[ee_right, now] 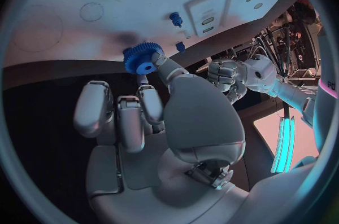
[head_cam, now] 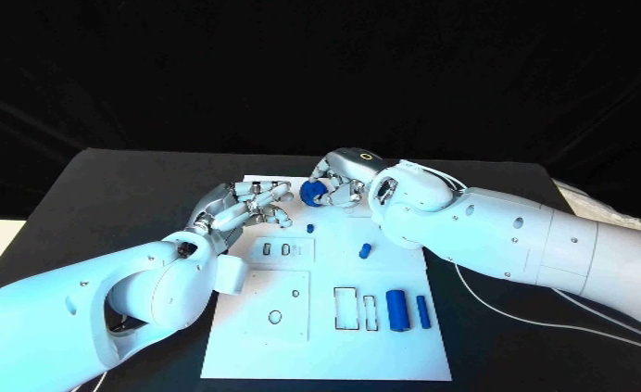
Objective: Assemble the parts on the task board
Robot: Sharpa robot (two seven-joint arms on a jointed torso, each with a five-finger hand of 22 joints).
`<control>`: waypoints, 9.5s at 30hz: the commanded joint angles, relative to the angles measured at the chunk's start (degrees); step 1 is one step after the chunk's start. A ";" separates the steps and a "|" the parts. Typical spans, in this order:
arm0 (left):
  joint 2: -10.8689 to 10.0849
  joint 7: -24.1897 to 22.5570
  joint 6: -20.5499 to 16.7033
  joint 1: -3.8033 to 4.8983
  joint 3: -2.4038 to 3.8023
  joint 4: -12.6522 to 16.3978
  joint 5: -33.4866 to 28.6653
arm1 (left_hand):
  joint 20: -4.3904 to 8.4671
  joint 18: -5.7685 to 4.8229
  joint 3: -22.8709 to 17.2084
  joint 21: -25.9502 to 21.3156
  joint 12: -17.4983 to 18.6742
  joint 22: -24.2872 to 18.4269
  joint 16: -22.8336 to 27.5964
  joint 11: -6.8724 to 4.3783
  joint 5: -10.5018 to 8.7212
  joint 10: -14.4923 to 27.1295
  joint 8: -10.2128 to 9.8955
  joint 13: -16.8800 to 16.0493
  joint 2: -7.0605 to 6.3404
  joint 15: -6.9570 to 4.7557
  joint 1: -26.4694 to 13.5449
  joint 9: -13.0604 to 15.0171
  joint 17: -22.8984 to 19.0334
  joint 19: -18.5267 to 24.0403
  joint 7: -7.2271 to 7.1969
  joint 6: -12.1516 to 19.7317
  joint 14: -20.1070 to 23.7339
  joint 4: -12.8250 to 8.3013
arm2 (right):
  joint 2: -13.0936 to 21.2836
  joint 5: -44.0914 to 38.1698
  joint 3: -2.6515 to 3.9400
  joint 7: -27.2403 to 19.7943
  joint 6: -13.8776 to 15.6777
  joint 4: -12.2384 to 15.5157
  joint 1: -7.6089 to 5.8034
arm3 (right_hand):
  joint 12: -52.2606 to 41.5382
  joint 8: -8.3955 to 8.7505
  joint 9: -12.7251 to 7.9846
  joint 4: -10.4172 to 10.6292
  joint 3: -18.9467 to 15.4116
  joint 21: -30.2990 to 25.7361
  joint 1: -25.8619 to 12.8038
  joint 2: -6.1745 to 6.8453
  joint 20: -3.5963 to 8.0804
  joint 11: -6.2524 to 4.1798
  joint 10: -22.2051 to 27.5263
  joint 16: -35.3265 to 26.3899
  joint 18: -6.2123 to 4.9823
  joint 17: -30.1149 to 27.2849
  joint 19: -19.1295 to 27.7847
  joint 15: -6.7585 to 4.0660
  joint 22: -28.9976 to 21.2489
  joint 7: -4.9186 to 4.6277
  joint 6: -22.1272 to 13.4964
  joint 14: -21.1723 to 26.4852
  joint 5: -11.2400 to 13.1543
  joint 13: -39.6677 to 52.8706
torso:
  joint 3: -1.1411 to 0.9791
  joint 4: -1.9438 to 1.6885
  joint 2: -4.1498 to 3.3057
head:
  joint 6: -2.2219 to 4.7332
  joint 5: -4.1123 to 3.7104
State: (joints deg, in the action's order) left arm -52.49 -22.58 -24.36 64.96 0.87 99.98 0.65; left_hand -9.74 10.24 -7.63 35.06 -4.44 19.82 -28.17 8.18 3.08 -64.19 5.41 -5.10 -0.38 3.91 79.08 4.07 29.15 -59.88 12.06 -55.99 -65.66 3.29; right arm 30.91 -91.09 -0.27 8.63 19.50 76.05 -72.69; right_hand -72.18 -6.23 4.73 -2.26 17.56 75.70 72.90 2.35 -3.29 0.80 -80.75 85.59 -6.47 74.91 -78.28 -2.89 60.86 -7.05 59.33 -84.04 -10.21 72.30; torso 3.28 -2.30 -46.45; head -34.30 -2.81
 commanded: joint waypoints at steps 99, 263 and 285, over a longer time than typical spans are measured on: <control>1.09 -0.37 3.70 -0.29 -0.03 -2.70 0.04 | -1.32 0.20 -3.40 -6.39 0.11 -4.01 11.46 0.47 0.33 0.97 -0.06 0.33 -0.12 1.22 -1.38 -0.02 -5.12 5.16 0.28 0.41 2.50 -1.63 | 17.83 20.81 0.00 -19.48 0.65 -4.31 4.60 | 8.75 2.59 -0.37 3.26 -6.03 -0.04 1.40 3.02 -1.91 3.03 5.57 -0.19 0.74 6.49 1.22 2.23 -0.82 -2.07 -7.26 -4.15 -2.87 -5.26 | -1.86 2.96 2.15 | -0.77 0.42; 1.27 -1.09 2.80 -0.28 -0.02 -7.13 -3.83 | -1.48 0.22 -3.91 -7.12 0.16 -4.60 12.53 0.71 0.35 1.15 -0.19 0.44 -0.17 1.36 -1.30 -0.06 -5.43 5.09 0.66 0.70 1.78 -2.01 | -4.29 6.70 -2.13 4.15 -4.02 3.74 9.01 | 12.34 0.53 1.17 0.28 0.14 -0.45 -0.73 -0.09 -0.03 0.72 4.94 -1.33 0.65 5.21 1.16 0.21 -1.47 0.48 2.95 -3.96 -0.50 -7.09 | -1.04 2.29 4.20 | -5.87 6.08; 1.23 -0.99 2.89 -0.28 -0.03 -7.16 -3.83 | -1.48 0.22 -3.91 -7.12 0.16 -4.60 12.53 0.71 0.35 1.15 -0.19 0.44 -0.17 1.36 -1.30 -0.06 -5.43 5.09 0.66 0.70 1.78 -2.01 | -4.27 5.32 -2.14 5.13 -2.88 4.01 9.03 | 16.14 2.12 0.49 0.41 -1.25 -1.04 -2.58 2.33 -0.57 1.53 7.14 -1.75 0.55 4.74 1.49 0.86 -2.28 -0.45 0.49 -3.84 -1.14 -9.99 | -1.03 2.27 4.18 | -5.96 5.86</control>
State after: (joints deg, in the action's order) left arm -51.33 -23.27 -22.18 64.67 0.81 92.74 -3.10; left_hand -11.06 10.25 -11.18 28.29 -4.44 15.27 -15.97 8.79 3.08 -63.16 5.42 -4.72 -0.68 5.23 78.17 4.07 23.78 -55.07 12.47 -55.57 -63.50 1.33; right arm 26.60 -84.83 -2.30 12.71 16.73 80.08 -63.82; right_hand -56.25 -4.40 5.30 -1.90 16.67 74.98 70.30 4.10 -3.71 2.42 -73.95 84.03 -6.60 74.92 -77.03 -2.25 58.60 -7.50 60.23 -84.02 -11.01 62.36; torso 2.27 -0.01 -42.24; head -40.24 3.06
